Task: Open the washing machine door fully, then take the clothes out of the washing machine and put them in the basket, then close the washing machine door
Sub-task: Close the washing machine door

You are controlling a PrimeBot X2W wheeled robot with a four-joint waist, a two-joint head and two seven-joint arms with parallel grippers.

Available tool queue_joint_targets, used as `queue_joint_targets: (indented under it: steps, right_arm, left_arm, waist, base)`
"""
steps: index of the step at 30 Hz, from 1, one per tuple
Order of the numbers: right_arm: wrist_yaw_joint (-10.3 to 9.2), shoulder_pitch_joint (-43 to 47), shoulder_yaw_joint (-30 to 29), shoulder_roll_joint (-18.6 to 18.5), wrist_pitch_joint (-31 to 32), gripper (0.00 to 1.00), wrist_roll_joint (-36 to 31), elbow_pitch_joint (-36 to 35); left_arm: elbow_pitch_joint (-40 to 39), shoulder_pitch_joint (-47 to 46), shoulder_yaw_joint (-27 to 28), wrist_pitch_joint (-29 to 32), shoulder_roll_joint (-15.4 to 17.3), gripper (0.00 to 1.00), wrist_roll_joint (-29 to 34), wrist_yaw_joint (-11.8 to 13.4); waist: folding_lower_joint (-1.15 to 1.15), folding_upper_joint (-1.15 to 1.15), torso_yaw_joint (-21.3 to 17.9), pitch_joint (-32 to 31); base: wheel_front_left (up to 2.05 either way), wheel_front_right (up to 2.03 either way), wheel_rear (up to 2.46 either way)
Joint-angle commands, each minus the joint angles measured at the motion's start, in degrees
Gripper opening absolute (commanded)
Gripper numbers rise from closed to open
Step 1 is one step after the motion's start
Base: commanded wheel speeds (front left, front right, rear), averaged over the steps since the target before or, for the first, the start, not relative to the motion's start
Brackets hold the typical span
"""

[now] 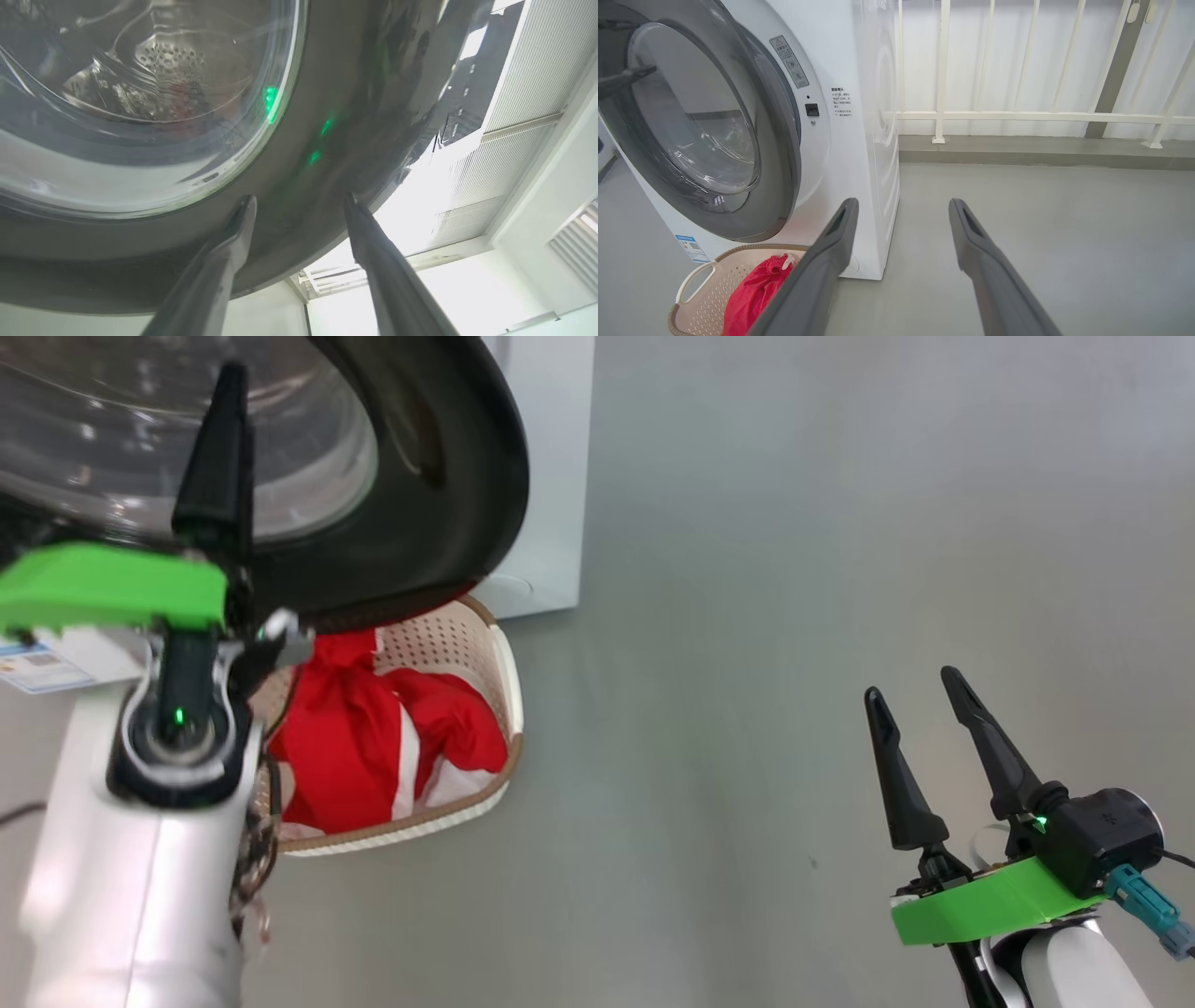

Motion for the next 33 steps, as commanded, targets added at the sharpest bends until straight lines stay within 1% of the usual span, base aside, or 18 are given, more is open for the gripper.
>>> queue_joint_targets:
  steps: [1,4,6,8,9,13,18,22,25,29,33]
  right_arm:
    - [0.26,-0.1,0.6,-0.6,-0.4,1.00,-0.3,-1.4]
    - [0.26,0.1,-0.2,-0.6,-0.4,1.00,-0.4,-1.5]
    - [0.26,0.5,-0.8,-0.6,-0.4,1.00,-0.8,-1.3]
    - [0.26,0.8,-1.3,-0.6,-0.4,1.00,-1.0,-1.2]
    - [0.26,0.8,-1.3,-0.6,-0.4,1.00,-1.0,-1.2]
    - [0.26,1.8,-2.7,-0.6,-0.4,1.00,-1.1,-1.5]
    - [0.26,3.8,-4.4,-0.6,-0.4,1.00,-0.7,-2.0]
    - [0.26,5.7,-5.6,-0.6,-0.4,1.00,-0.6,-2.4]
    - [0.26,7.1,-6.7,-0.6,-0.4,1.00,-0.6,-2.8]
    - [0.26,8.4,-8.0,-0.6,-0.4,1.00,-0.5,-3.7]
    - [0.26,10.0,-9.2,-0.6,-0.4,1.00,-0.4,-4.8]
  left_arm:
    - [-2.7,2.2,0.1,-2.0,3.7,1.00,4.0,-1.5]
    - [-4.1,6.1,-3.1,-4.9,6.5,1.00,11.1,-3.2]
    - [-4.9,8.5,-5.4,-6.9,8.4,1.00,16.2,-3.3]
    - [-5.7,10.8,-7.2,-9.1,10.0,1.00,21.1,-2.8]
    - [-5.7,10.8,-7.2,-9.1,10.0,1.00,21.1,-2.8]
    - [-7.9,15.1,-10.0,-11.5,12.7,1.00,29.6,-2.0]
    - [-9.3,20.7,-11.6,-12.7,14.9,1.00,38.4,0.1]
    - [-11.0,25.8,-11.7,-13.0,15.7,1.00,43.2,1.5]
    - [-13.9,29.9,-11.0,-13.1,16.7,1.00,47.9,2.6]
    - [-17.9,35.1,-9.7,-13.1,17.3,1.00,52.6,4.4]
    - [-21.5,39.4,-7.6,-13.1,17.7,1.00,56.8,5.6]
  waist:
    - [0.00,0.00,2.0,-2.4]
    - [0.00,0.00,3.1,-4.2]
    - [0.00,0.00,3.9,-5.4]
    - [0.00,0.00,4.7,-6.4]
    - [0.00,0.00,4.7,-6.4]
    - [0.00,0.00,6.1,-8.4]
    - [0.00,0.00,7.6,-11.2]
    - [0.00,0.00,8.1,-13.9]
    - [0.00,0.00,8.2,-15.6]
    - [0.00,0.00,8.3,-16.4]
    - [0.00,0.00,8.9,-17.2]
  base:
    - [0.00,0.00,0.00]
    - [0.00,0.00,0.00]
    - [0.00,0.00,0.00]
    - [0.00,0.00,0.00]
    - [0.00,0.00,0.00]
    - [0.00,0.00,0.00]
    - [0.00,0.00,0.00]
    - [0.00,0.00,0.00]
    - [0.00,0.00,0.00]
    - [0.00,0.00,0.00]
    - [0.00,0.00,0.00]
